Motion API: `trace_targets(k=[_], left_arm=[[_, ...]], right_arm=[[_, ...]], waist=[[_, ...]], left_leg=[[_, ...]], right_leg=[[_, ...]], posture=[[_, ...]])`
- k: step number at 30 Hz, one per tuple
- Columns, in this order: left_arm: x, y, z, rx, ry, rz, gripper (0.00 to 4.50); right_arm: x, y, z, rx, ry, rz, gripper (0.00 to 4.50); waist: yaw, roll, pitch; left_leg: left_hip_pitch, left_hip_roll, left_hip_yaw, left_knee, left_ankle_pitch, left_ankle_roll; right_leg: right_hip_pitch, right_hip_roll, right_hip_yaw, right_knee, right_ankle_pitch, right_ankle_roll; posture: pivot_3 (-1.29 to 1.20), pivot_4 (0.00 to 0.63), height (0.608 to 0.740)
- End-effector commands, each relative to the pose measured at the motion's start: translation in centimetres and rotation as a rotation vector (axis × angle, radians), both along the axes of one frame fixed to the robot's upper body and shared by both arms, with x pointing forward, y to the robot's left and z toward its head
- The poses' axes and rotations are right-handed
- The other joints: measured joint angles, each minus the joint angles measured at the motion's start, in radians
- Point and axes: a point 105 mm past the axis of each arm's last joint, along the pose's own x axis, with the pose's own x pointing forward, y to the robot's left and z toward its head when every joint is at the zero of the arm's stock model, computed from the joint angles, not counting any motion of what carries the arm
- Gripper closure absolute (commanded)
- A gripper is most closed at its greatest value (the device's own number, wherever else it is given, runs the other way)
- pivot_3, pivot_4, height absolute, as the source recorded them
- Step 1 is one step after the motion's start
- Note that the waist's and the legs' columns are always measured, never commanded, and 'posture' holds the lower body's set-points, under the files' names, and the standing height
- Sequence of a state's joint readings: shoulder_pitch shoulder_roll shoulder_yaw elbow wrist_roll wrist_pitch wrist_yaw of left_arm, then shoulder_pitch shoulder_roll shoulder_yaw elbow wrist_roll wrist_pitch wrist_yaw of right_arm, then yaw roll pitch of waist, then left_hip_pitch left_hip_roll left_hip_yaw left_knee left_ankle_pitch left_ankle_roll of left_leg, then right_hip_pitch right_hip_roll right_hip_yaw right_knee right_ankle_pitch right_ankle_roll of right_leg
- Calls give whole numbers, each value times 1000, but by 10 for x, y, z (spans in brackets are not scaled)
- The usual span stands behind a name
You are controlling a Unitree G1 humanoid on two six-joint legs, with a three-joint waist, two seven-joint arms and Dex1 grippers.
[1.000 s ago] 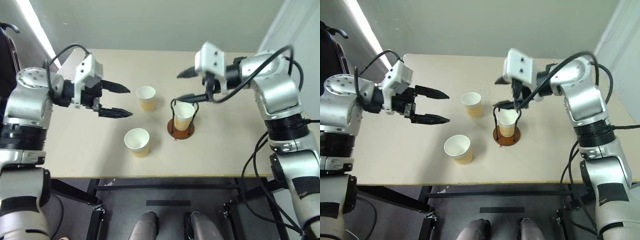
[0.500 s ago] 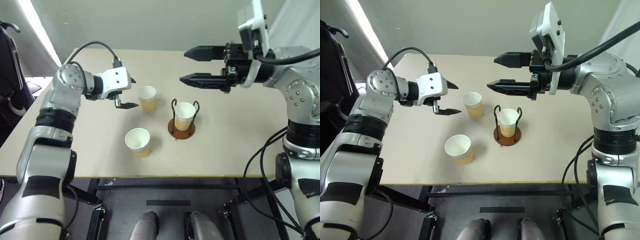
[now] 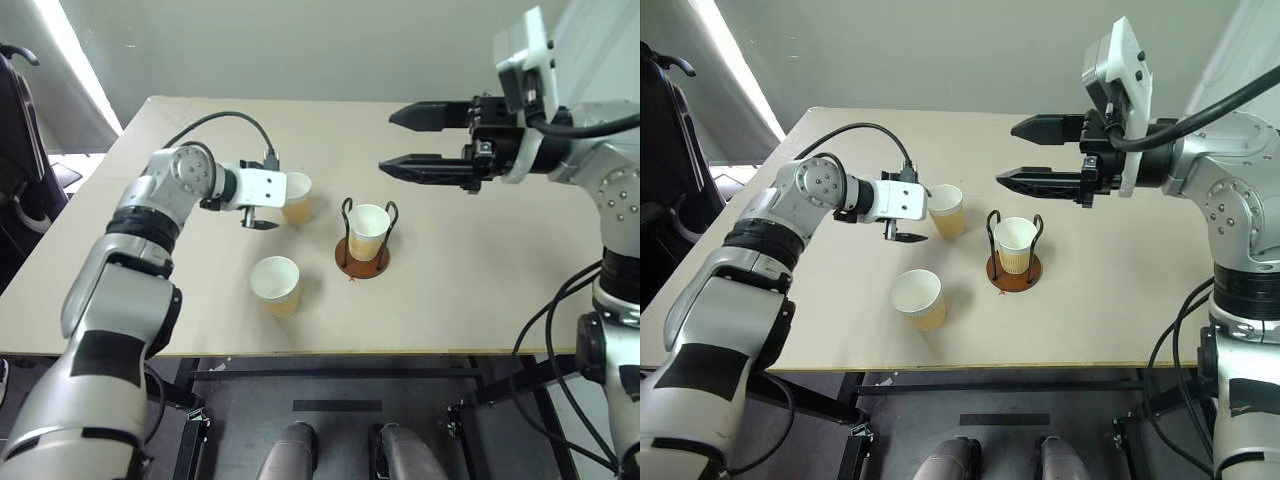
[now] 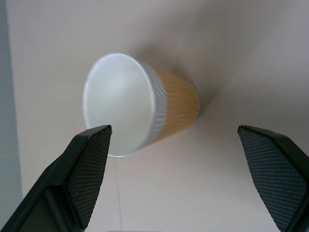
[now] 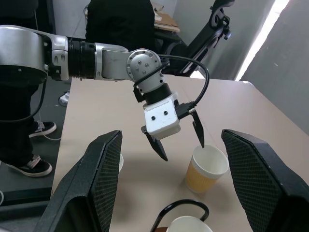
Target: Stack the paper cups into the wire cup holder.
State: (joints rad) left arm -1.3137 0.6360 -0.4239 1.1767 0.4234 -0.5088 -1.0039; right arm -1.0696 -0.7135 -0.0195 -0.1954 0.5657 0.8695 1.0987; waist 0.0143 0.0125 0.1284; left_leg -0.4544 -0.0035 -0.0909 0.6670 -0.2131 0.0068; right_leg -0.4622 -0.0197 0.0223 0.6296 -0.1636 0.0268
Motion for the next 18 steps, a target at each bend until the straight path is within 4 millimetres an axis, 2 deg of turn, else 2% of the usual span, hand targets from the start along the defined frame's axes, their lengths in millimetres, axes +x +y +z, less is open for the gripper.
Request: trace_targets(k=[1,13,17,18], left_arm=[[3,-7,13,-2,-56,-19,0],[12,-22,6,14,-101,-15,0],[12,-25,-6,27,-71,-7,0],[12,-25,-8,31,-66,-6,172]], right_arm=[[-7,-2,7,6,-39,4,1206],[-7,-5,2,-2,-41,-18,1206],[-7,-5,-1,-15,-51,-12,1206],[-8,-6,-1,-21,-58,-11,1173]], waist=[[0,0,0],[5,0,0],[5,0,0],[6,0,0]], left_leg=[[0,0,0,0,0,0],[-1,-1,1,3,0,1],[0,-1,2,4,0,1],[0,-1,2,4,0,1]], right_leg=[[0,0,0,0,0,0],[0,0,1,0,1,3],[0,2,2,0,1,3],[0,2,2,1,2,4]], posture=[[0,150,740],[0,150,740],[0,150,740],[0,150,740]])
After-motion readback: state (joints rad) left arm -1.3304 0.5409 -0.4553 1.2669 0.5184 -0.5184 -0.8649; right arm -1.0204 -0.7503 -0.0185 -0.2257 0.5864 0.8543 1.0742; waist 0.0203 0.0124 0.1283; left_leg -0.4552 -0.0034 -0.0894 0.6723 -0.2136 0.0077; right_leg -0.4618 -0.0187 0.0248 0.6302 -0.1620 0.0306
